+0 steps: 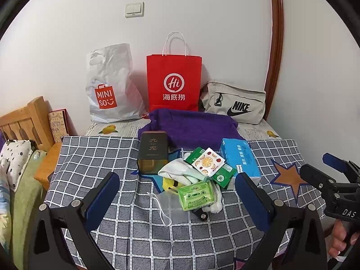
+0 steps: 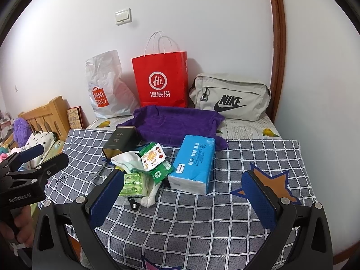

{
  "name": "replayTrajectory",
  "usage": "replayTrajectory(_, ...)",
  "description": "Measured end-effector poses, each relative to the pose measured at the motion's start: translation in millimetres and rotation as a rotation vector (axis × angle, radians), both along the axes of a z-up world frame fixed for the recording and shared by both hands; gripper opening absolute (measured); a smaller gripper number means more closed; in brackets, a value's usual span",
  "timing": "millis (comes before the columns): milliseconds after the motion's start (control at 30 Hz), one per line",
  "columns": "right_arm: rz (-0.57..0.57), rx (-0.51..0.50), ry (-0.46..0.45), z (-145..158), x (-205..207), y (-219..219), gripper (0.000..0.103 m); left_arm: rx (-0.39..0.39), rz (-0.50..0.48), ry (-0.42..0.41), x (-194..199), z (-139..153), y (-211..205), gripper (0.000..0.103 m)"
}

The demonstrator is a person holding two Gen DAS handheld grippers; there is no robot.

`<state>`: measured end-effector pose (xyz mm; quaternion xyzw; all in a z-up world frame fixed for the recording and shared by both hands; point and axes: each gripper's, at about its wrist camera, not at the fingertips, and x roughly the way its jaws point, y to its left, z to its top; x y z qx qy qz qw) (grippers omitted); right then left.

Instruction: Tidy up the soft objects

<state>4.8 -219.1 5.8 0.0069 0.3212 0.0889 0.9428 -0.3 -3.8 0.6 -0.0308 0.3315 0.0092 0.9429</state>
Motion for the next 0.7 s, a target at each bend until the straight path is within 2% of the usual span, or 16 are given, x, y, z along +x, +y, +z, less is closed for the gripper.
replayTrajectory(100,0.006,0.001,-0.003,-2,1,1,0.103,0.0,-0.002,0.038,3,-1,0,0.103)
replayTrajectory(167,0.004,0.0,-0.001,-5,2,2,0.103,0.001,-0.003,0.021,6,-4,0,0.103)
replayTrajectory(367,0.005,0.009,0.017,-14,9,0,0.103,0.002,-0.001,0.042,16,-14,3,0.103)
replayTrajectory(700,-0.015,0.028,0.063,-39,32,-10,0.103,-0.018,0.002,0.116,43,-57,18,0.103)
